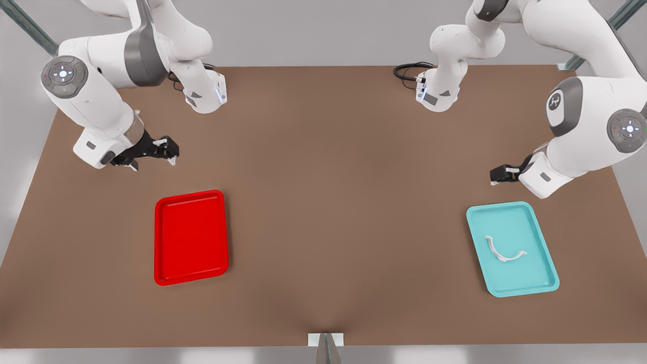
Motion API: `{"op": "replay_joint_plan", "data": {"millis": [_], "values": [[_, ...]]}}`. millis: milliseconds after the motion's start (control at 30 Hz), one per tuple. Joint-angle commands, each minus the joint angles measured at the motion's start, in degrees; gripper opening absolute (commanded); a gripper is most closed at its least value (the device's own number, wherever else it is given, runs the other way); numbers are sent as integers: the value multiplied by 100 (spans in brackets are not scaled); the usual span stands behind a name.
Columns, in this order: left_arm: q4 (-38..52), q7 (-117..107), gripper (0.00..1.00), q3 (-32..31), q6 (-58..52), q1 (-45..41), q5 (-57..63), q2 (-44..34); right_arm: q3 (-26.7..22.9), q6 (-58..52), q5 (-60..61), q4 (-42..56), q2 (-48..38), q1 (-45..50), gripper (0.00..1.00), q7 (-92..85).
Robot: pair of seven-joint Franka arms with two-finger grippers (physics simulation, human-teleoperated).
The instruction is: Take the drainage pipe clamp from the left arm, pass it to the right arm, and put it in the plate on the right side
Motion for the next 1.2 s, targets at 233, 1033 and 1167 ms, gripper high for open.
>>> {"op": "replay_joint_plan", "data": {"millis": [233,1033,1167], "values": [[-2001,-7051,100,1411,3829,73,-365,131,5,68,-26,10,17,-568,100,-252],[-2458,-12230,98,1165,5992,697,-162,2495,5,525,-9,-8,544,-594,100,-243],[-2327,-12221,98,1007,5974,750,-277,2759,14,525,-9,-8,544,-594,100,-243]]}}
